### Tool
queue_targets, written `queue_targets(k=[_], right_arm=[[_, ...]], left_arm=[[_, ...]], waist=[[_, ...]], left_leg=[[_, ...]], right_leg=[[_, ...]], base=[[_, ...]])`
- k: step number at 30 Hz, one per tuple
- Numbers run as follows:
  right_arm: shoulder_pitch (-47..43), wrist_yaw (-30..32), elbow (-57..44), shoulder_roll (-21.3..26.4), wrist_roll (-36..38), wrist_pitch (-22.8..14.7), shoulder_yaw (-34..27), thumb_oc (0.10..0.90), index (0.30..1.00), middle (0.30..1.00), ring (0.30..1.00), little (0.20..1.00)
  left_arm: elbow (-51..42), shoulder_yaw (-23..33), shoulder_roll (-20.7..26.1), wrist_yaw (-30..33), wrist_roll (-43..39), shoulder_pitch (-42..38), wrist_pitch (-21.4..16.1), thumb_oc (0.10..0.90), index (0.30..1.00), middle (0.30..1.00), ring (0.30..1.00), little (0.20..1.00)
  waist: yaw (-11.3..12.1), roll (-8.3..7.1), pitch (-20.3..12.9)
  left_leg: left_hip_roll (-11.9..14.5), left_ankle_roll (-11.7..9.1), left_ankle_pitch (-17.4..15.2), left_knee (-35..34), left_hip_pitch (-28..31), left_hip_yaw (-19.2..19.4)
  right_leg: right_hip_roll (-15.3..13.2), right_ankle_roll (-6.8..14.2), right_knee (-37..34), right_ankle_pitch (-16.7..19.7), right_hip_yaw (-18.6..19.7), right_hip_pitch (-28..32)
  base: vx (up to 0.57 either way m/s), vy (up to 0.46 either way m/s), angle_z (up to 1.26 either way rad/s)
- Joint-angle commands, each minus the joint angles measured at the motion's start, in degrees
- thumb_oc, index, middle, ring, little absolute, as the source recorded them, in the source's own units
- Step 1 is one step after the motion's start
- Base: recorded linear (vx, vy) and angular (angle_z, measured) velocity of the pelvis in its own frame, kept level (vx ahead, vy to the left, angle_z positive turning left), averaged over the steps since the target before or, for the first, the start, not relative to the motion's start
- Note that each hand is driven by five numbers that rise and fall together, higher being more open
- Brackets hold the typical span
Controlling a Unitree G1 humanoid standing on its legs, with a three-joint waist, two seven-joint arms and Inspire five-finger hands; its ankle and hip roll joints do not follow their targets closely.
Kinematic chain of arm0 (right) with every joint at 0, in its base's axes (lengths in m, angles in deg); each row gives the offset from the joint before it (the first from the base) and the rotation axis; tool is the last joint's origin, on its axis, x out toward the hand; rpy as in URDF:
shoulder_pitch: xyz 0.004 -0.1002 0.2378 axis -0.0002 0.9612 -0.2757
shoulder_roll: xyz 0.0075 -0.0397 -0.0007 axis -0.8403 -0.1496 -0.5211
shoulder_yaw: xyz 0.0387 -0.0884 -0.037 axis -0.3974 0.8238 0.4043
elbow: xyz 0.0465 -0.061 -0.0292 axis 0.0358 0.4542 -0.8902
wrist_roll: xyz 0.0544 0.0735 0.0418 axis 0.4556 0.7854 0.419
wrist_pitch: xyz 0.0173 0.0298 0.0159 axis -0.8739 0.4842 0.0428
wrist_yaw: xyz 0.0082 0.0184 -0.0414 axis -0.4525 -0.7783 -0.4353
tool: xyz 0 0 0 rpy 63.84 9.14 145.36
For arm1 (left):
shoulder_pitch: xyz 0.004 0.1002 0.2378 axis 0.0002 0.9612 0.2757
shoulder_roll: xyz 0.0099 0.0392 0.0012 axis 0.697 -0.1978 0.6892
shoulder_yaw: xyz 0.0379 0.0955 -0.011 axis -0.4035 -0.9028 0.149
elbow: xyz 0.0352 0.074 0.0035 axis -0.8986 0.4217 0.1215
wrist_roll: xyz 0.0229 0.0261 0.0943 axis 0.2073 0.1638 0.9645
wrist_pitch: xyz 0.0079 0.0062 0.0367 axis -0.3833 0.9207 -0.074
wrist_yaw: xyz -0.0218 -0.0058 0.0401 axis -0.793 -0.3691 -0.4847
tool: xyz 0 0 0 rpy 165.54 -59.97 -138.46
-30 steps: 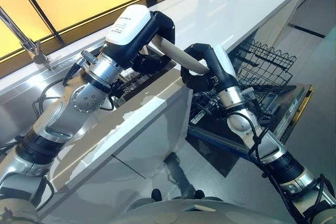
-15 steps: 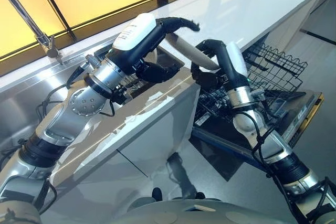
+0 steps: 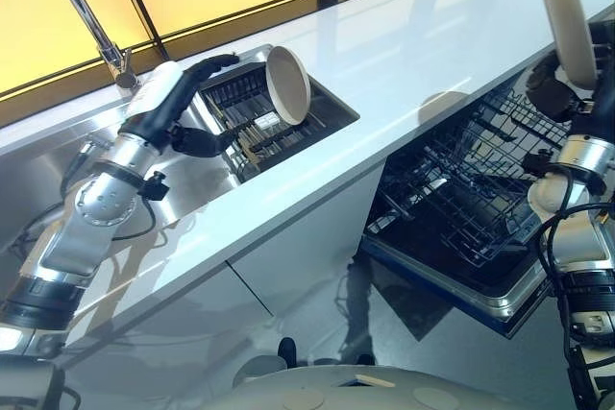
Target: Pick up plates and place into dishwasher.
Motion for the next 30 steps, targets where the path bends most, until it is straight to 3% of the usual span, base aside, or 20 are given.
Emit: queue_targets(k=[1,7,14,17,22,30], right_arm=[[-2.7,1.2,-0.3,8.2,0.8,-1.0,-3.2,0.100,0.300,0.300,0.300,0.200],[2.1,-3.1,7.9,10.0,0.8,1.6,-4.8,0.100,0.300,0.300,0.300,0.200],[2.6,-6.4,15.2,11.1,2.7,5.9,-2.4,0.100,0.300,0.300,0.300,0.200],[1.4,-6.4,18.0,11.8,4.0,7.4,-1.4,0.100,0.300,0.300,0.300,0.200],[-5.0,-7.5,23.2,14.9,7.0,10.2,3.9,0.100,0.300,0.300,0.300,0.200],[-13.3,-6.8,29.0,18.0,11.4,13.2,9.1,0.100,0.300,0.300,0.300,0.200]], left_arm=[[-0.3,8.6,7.2,7.2,-3.1,-3.2,-3.1,0.800,0.900,0.900,0.900,0.900],[3.5,12.3,10.5,7.7,-5.2,-1.9,-3.5,0.800,0.900,0.900,0.900,0.900],[4.5,11.1,12.3,7.1,-4.8,-3.4,-2.2,0.800,0.900,0.900,0.900,0.900],[5.3,9.5,13.1,7.7,-5.0,-5.2,-1.6,0.800,0.900,0.900,0.900,0.900],[7.7,5.7,14.1,10.7,-5.0,-11.1,-1.0,0.800,0.900,0.900,0.900,0.900],[9.5,3.3,14.7,14.5,-4.2,-13.7,-1.2,0.800,0.900,0.900,0.900,0.900]], waist=[[0.7,-1.35,-4.7],[0.7,-1.12,-3.6],[1.2,-0.70,-1.3],[1.4,-0.31,0.2],[2.7,0.71,5.3],[4.1,1.93,9.8]], left_leg=[[-2.3,1.7,-9.1,2.2,2.3,1.9],[-2.1,1.9,-9.4,3.2,2.2,1.2],[-1.5,1.5,-9.3,4.9,0.8,-0.1],[-1.2,1.1,-8.9,5.7,-0.6,-0.9],[-0.9,-0.7,-7.2,9.0,-6.9,-3.3],[-0.1,-3.3,-4.5,10.6,-12.4,-5.4]], right_leg=[[-0.4,2.5,6.8,-5.1,-1.4,-2.4],[-1.0,2.7,9.8,-6.3,-1.8,-3.2],[-1.5,2.5,13.8,-8.1,-2.9,-4.9],[-1.7,2.3,15.1,-8.5,-3.4,-5.9],[-1.9,1.1,16.5,-9.1,-4.4,-9.2],[-0.7,-0.7,15.7,-9.5,-5.1,-10.9]], base=[[0.10,-0.020,0.12],[0.12,-0.044,0.14],[0.11,-0.088,0.08],[0.02,-0.083,0.15],[-0.10,-0.117,0.19],[-0.09,-0.121,0.14]])
